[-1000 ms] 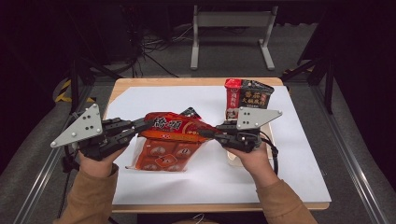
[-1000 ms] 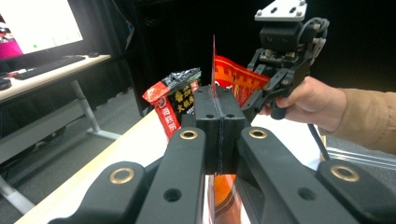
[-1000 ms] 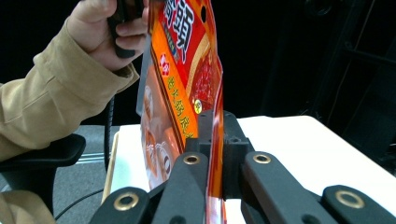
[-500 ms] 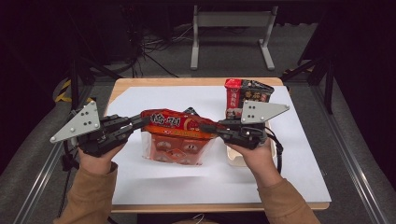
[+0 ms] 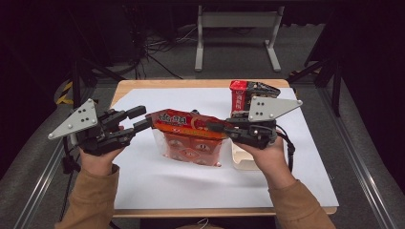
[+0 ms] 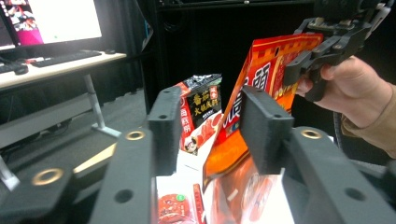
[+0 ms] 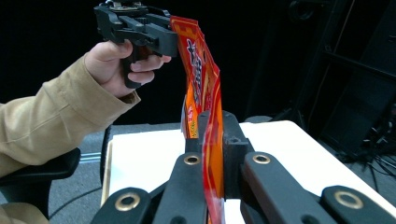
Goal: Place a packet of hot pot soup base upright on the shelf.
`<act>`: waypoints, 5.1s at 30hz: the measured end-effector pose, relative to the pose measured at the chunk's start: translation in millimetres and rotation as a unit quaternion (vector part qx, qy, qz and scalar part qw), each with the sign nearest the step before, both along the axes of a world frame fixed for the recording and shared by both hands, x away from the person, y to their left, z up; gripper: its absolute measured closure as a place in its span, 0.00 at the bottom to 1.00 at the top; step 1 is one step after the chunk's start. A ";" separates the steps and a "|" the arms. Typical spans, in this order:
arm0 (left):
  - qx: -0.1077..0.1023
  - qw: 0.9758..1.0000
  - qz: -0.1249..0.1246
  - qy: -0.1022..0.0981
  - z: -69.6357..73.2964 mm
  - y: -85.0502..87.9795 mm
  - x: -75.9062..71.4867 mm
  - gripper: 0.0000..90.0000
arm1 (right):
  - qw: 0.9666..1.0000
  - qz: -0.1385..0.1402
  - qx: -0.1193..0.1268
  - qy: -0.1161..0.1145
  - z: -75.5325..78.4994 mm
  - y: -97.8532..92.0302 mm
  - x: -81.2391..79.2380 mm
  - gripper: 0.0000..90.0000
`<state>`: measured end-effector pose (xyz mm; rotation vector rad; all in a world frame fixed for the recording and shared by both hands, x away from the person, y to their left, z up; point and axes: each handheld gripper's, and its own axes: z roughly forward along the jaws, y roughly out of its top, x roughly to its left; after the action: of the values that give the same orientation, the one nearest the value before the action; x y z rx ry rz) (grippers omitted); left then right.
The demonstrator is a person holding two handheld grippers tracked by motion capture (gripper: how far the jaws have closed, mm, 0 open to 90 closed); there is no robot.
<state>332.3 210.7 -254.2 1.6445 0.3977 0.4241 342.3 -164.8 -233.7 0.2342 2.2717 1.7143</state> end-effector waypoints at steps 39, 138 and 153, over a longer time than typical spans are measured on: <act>0.069 0.995 0.038 0.063 -27.7 -8.1 39.5 0.22 | 0.994 -0.102 -0.023 -0.024 56.8 -57.6 14.6 0.99; 0.102 0.986 0.032 0.125 -47.7 -13.5 59.8 0.19 | 0.963 -0.266 -0.033 0.034 -39.3 -140.4 46.4 0.99; 0.090 0.986 0.057 0.131 -54.2 -10.6 64.5 0.19 | 0.964 -0.263 -0.008 0.045 -56.8 -143.3 44.2 0.99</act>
<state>396.8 200.1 -308.4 1.8677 0.6680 0.3364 386.5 -308.1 -290.5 0.8427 2.0301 1.4228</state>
